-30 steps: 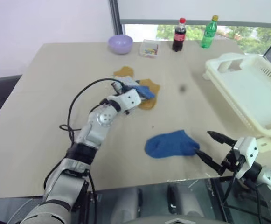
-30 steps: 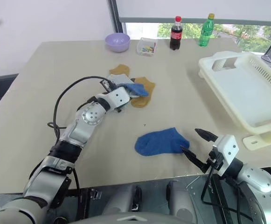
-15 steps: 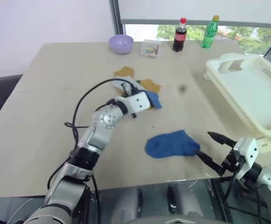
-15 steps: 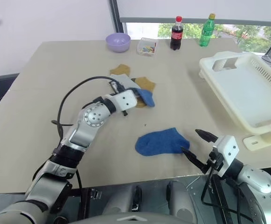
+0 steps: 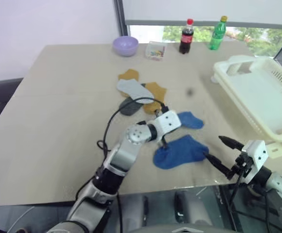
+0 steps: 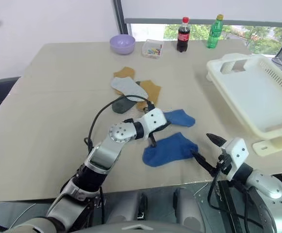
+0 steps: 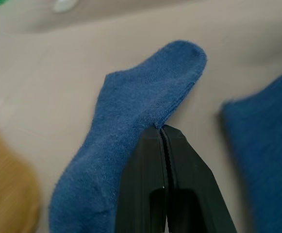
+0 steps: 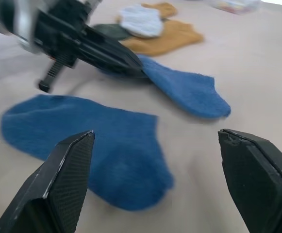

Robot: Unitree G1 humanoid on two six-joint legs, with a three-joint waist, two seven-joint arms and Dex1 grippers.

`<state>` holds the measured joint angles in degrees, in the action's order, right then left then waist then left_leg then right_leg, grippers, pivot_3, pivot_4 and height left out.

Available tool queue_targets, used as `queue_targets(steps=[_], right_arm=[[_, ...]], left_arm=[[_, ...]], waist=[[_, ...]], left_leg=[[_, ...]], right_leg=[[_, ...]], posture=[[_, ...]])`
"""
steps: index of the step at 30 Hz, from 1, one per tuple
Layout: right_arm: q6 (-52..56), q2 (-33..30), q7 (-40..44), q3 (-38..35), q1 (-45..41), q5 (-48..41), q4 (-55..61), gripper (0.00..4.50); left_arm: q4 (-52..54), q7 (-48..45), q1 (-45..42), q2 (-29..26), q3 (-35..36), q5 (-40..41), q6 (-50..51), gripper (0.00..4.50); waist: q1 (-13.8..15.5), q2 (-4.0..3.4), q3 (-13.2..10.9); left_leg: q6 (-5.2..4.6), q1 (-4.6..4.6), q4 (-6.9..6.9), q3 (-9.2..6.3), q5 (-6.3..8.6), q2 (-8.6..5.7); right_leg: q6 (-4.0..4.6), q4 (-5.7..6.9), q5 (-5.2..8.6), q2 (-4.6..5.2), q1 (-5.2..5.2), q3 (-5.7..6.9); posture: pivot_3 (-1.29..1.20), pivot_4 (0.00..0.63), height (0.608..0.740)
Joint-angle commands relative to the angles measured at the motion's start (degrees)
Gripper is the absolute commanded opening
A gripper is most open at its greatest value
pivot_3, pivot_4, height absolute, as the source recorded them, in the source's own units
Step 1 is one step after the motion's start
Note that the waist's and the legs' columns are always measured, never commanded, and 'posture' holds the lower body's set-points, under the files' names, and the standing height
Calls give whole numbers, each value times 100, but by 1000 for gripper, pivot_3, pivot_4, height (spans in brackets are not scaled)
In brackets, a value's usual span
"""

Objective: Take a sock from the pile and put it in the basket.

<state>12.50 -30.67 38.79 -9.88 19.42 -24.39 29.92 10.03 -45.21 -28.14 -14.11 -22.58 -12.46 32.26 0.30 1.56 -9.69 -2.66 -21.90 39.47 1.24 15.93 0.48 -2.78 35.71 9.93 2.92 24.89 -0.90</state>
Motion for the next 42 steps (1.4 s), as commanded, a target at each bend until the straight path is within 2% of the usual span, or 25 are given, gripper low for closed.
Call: queue_targets(steps=[1, 3, 7, 11, 18, 19, 20, 22, 27, 34, 37, 41, 42], right_arm=[[482, -93, -339, -256, -209, -70, 13, 4174], [988, -159, -490, -339, -397, -294, -7, 4174], [2457, -248, -996, -465, -1027, -890, -85, 4174], [3472, -3, -1430, -525, -1835, -1492, -441, 4174], [4099, 688, -1727, -379, -2707, -1955, -1147, 4174], [4108, 797, -1733, -349, -2784, -1987, -1204, 3622], [4132, 888, -1754, -338, -2841, -2021, -1249, 3333], [4107, 995, -1771, -273, -2920, -1961, -1351, 2377], [3970, 994, -1678, -72, -3016, -1779, -1444, 67], [3836, 980, -1604, -9, -2945, -1592, -1471, 67], [3789, 988, -1599, 37, -2853, -1536, -1414, 0], [3769, 977, -1575, 59, -2814, -1511, -1383, 0], [3750, 963, -1547, 73, -2810, -1498, -1379, 0]], left_arm=[[452, -286, -48, -86, 161, 463, 752, 1667], [522, -318, -65, -218, 253, 605, 890, 2514], [559, -619, -82, -584, 538, 1103, 1031, 2514], [588, -826, -184, -750, 822, 1713, 1376, 2514], [283, -535, -239, -873, 1007, 2025, 1458, 2514], [181, -441, -274, -875, 1054, 2029, 1498, 2562], [91, -357, -307, -885, 1079, 2028, 1529, 2562], [-127, -156, -378, -875, 1134, 1997, 1585, 2562], [-593, 137, -365, -931, 1014, 1888, 1598, 2562], [-795, 203, -268, -938, 724, 1866, 1548, 2562], [-740, 136, -176, -994, 633, 1877, 1526, 1602], [-854, 248, -196, -963, 683, 1866, 1535, 57], [-871, 269, -204, -946, 696, 1876, 1535, 57]], waist=[[-28, 0, 0], [-30, 0, -1], [-63, 0, -2], [-67, 1, -3], [-74, 0, -4], [-73, -1, -3], [-74, -1, -3], [-79, -1, -3], [-92, -2, -3], [-88, -4, 0], [-90, -6, 2], [-90, -6, 3], [-90, -6, 3]], left_leg=[[0, 1, -3, -2, 0, 4], [0, -2, -3, -6, 0, 9], [0, -2, -3, -1, 0, 10], [0, -7, -3, -1, 0, 10], [0, -46, -6, -5, 0, 4], [-1, -58, -5, -5, -1, 2], [-1, -67, -5, -5, -1, 2], [-1, -70, -4, -6, -1, -2], [-1, -71, -4, -6, -1, -5], [-1, -69, -4, -6, -1, -6], [-1, -63, -3, -5, -1, -6], [-1, -63, -3, -4, -1, -6], [-1, -63, -3, -4, -1, -6]], right_leg=[[1, 0, 0, -5, 0, 1], [1, 1, 1, -7, 4, 3], [1, 1, 0, -1, 3, -4], [2, 1, 0, 1, 11, -4], [3, -2, -3, 0, 41, -4], [8, -1, -11, 1, 52, -4], [8, 0, -22, 2, 59, -4], [-1, 1, -28, 1, 62, -2], [-2, 1, -28, 1, 64, -2], [-2, 5, -28, 2, 63, -2], [-3, 10, -27, 2, 61, -4], [-1, 9, -28, 2, 61, -4], [-1, 9, -28, 4, 60, -4]], posture=[[0, 150, 735], [0, 150, 735], [0, 150, 735], [0, 150, 735], [0, 150, 735], [0, 150, 735], [0, 150, 735], [0, 150, 735], [0, 150, 735], [0, 150, 735], [0, 150, 735], [0, 150, 735], [0, 150, 735]])
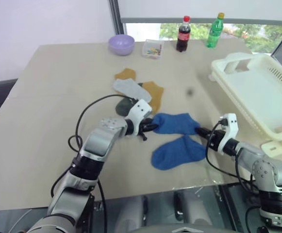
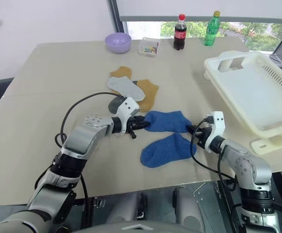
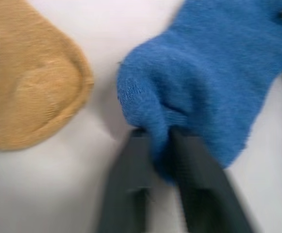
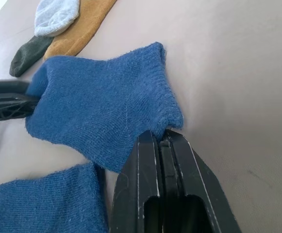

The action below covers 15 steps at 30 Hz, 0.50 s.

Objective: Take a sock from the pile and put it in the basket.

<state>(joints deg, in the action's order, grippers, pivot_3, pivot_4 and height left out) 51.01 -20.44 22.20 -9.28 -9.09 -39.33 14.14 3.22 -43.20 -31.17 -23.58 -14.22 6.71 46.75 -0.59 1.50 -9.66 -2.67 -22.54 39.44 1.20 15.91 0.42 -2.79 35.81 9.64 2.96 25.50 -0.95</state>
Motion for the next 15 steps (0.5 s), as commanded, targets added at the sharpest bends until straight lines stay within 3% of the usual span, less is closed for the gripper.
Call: queue_targets(steps=[1, 7, 11, 15], right_arm=[[-119, -67, 137, 23, 45, 6, 204, 0], [-275, -78, 191, 29, -3, 99, 293, 0], [41, -78, -80, -180, -73, -294, 1109, 0], [426, -129, -330, -293, 28, -716, 1774, 0]], left_arm=[[-198, 85, 94, 11, -136, -34, 84, 57], [-59, 187, 223, 155, 217, 240, 37, 57], [1117, 111, 586, 442, 1440, 1533, 670, 57], [2177, 275, 1034, 421, 1785, 2334, 1646, 57]], waist=[[0, 0, 0], [1, -2, 1], [-32, -4, -3], [-17, -4, -3]], left_leg=[[0, 0, 0, 0, 0, 0], [0, 8, 0, 0, 0, 0], [0, -5, 0, 3, 0, 9], [0, -20, -1, -8, 0, 13]], right_leg=[[-2, 0, 1, 0, 0, 0], [-14, 3, 9, 0, -4, 0], [0, 3, -1, 0, 10, -2], [2, 1, -1, 0, 19, 8]], posture=[[0, 150, 735], [0, 150, 735], [0, 150, 735], [0, 150, 735]])
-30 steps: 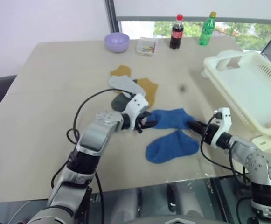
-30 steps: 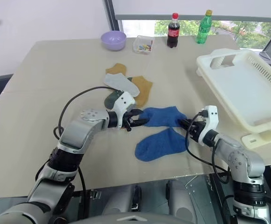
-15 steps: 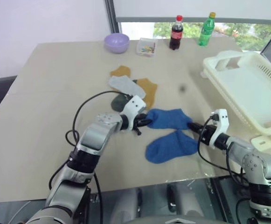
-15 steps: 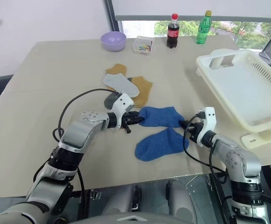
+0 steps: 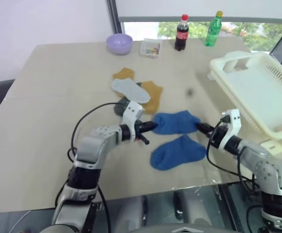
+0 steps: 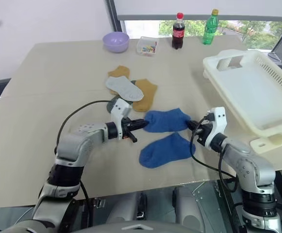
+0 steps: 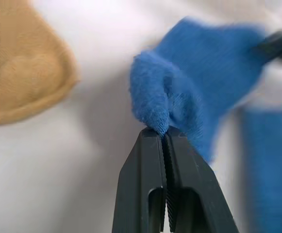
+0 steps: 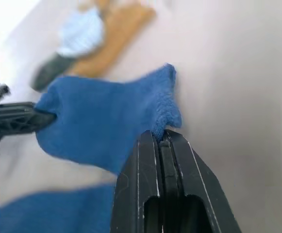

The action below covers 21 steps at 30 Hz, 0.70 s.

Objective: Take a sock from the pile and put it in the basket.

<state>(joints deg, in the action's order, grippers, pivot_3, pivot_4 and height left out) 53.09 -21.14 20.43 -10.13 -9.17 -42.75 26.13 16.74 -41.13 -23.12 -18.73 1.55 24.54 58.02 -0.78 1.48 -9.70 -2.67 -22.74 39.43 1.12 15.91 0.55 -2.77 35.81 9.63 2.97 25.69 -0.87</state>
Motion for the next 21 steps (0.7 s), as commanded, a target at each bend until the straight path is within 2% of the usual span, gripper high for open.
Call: queue_targets(steps=[1, 7, 10, 17, 21], right_arm=[[311, -98, -200, -266, 89, -507, 725, 0], [857, -606, -390, -762, 724, -1340, 1453, 0], [991, -879, -489, -902, 1006, -1660, 1673, 0], [1068, -1326, -833, -1247, 1353, -2402, 1757, 0], [982, -1445, -854, -1126, 1561, -2436, 1611, 0]], left_arm=[[1090, 144, 404, -103, 234, 668, 679, 57], [2360, 692, 1474, -52, 414, 1346, 1552, 57], [2709, 861, 2039, -246, 135, 1292, 1415, 57], [2934, 1443, 2634, 275, 177, 1651, 1384, 57], [2990, 1731, 2771, 365, 107, 1705, 1333, 57]], waist=[[5, -1, 1], [16, 2, 0], [6, 2, 0], [13, 3, 1], [14, 4, 1]], left_leg=[[0, 2, 0, 1, 0, -1], [-1, 2, 0, 5, 1, -10], [0, 13, 1, 7, 0, -9], [1, 27, 4, 8, -1, -4], [1, 20, 4, 6, -1, -6]], right_leg=[[0, 0, 0, 1, -3, -1], [-6, -6, 7, 10, -6, -5], [0, -2, 27, 7, -12, -8], [1, 5, 27, -3, -19, -11], [1, -1, 28, -3, -16, -11]], posture=[[0, 150, 735], [0, 150, 735], [0, 150, 735], [0, 150, 735], [0, 150, 735]])
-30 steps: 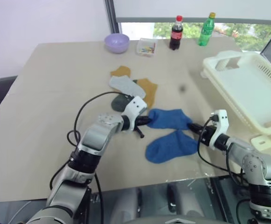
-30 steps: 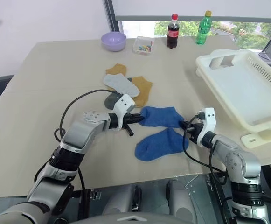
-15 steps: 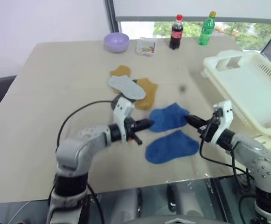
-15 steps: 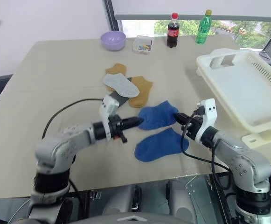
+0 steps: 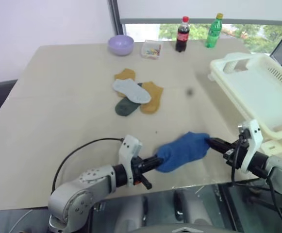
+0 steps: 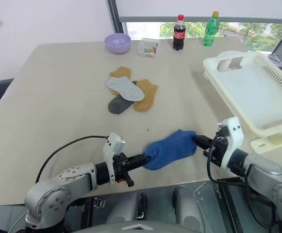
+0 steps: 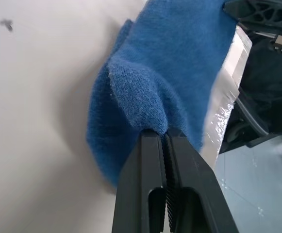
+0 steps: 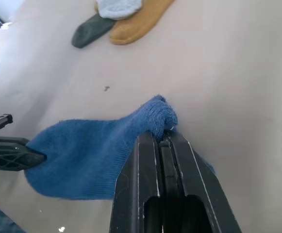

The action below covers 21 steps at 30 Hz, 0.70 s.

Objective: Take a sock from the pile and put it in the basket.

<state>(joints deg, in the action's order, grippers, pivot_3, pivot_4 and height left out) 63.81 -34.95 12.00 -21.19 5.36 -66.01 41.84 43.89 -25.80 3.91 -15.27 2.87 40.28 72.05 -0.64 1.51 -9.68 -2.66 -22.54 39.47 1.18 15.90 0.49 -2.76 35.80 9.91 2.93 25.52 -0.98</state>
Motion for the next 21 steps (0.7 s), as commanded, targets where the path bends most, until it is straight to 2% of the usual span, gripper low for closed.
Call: queue_targets(steps=[1, 7, 15, 18, 21], right_arm=[[-136, -63, -5, 69, 139, -26, -6, 0], [-341, 44, -32, 451, 104, 293, -193, 0], [-377, 388, -332, 1031, 103, 862, -560, 0], [-307, 400, -386, 1152, 240, 966, -517, 0], [-284, 471, -486, 1151, 297, 923, -424, 0]], left_arm=[[291, 251, 81, 11, -37, 153, -77, 57], [269, 455, 221, -96, -73, 143, -155, 57], [-421, 360, 56, -835, -731, -624, -987, 57], [-922, 310, -293, -1038, -1066, -1082, -1486, 57], [-1535, 242, -948, -955, -1129, -1267, -1919, 57]], waist=[[1, 0, 0], [-3, 0, 0], [7, 0, 1], [26, -1, 4], [41, 4, 16]], left_leg=[[0, -2, 0, 0, 0, 0], [0, 0, 0, 2, 0, -1], [0, -2, 0, 1, 0, 0], [0, -2, 0, 2, 0, -2], [0, 2, 0, 0, 0, -4]], right_leg=[[0, -2, 0, 0, 1, 0], [-1, -2, 0, 1, 0, -2], [0, -2, 0, 2, 2, 0], [0, -3, 0, 7, 2, 0], [0, -3, 0, 7, -3, 0]], posture=[[0, 150, 735], [0, 150, 735], [0, 150, 735], [0, 150, 735], [0, 150, 735]])
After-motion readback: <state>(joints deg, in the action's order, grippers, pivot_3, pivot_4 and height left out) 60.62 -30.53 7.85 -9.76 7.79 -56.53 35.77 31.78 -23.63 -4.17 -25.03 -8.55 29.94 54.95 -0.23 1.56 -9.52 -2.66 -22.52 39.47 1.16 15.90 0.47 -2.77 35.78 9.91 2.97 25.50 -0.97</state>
